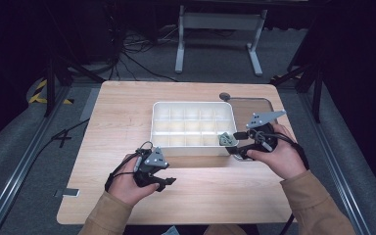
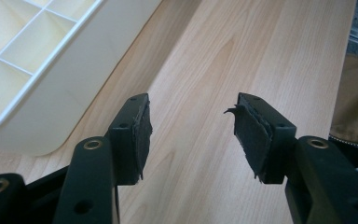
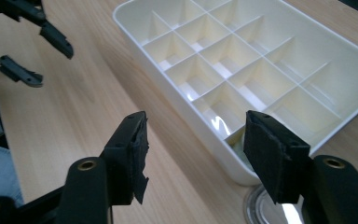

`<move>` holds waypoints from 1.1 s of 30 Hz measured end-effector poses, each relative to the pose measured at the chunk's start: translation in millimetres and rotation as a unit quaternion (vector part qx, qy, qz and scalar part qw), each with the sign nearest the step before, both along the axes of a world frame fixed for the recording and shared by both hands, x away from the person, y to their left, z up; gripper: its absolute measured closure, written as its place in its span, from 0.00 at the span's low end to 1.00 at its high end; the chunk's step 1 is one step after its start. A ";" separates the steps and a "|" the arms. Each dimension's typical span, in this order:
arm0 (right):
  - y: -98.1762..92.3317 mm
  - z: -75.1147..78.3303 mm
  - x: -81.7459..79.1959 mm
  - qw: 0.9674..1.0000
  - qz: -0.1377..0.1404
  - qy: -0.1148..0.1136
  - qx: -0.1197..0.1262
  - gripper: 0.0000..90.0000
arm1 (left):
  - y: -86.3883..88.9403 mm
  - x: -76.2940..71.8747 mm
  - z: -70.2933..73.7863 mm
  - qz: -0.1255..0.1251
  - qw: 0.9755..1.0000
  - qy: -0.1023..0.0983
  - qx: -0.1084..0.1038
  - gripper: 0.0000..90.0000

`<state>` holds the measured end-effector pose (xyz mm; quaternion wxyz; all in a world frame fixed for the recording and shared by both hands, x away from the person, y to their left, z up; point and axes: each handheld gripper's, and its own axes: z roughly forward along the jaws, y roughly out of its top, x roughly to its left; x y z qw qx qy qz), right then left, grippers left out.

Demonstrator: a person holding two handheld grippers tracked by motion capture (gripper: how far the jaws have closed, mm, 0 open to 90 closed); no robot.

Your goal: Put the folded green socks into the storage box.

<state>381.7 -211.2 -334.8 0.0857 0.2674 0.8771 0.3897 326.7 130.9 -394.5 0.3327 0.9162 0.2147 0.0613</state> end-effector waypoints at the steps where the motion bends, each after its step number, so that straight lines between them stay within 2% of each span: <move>1: -0.8 -3.3 -5.7 1.000 0.003 -0.001 0.009 0.45 | -0.4 0.0 0.3 -0.003 1.000 -0.001 0.000 0.52; 6: -2.1 -19.5 -28.0 1.000 0.012 -0.010 0.024 0.45 | -2.1 -1.6 2.5 -0.002 1.000 -0.004 0.001 0.53; 8: -0.2 -24.5 -33.2 1.000 0.013 -0.009 0.021 0.45 | -2.3 -1.5 2.9 -0.001 1.000 -0.003 -0.001 0.53; 10: 2.5 -27.2 -35.5 1.000 0.024 -0.003 0.009 0.45 | -1.8 -1.4 3.1 -0.001 1.000 -0.002 -0.001 0.53; 13: 2.8 -29.4 -36.2 1.000 0.025 -0.007 0.015 0.44 | -1.1 -0.8 3.3 -0.002 1.000 0.001 0.001 0.53; 17: 4.0 -37.3 -38.0 1.000 0.026 0.000 0.011 0.44 | -0.5 -0.8 2.8 -0.007 1.000 0.009 0.005 0.53; 22: 6.0 -56.8 -41.4 0.999 0.034 0.018 -0.003 0.43 | -2.0 -1.5 -1.1 -0.017 0.999 0.028 0.019 0.53; 27: 6.8 -67.5 -42.5 0.999 0.035 0.015 -0.006 0.43 | -4.9 -0.8 -5.0 -0.026 0.998 0.039 0.031 0.53; 33: 8.0 -92.2 -43.9 0.999 0.025 0.016 -0.011 0.43 | -9.6 -0.2 -12.4 -0.043 0.996 0.055 0.052 0.53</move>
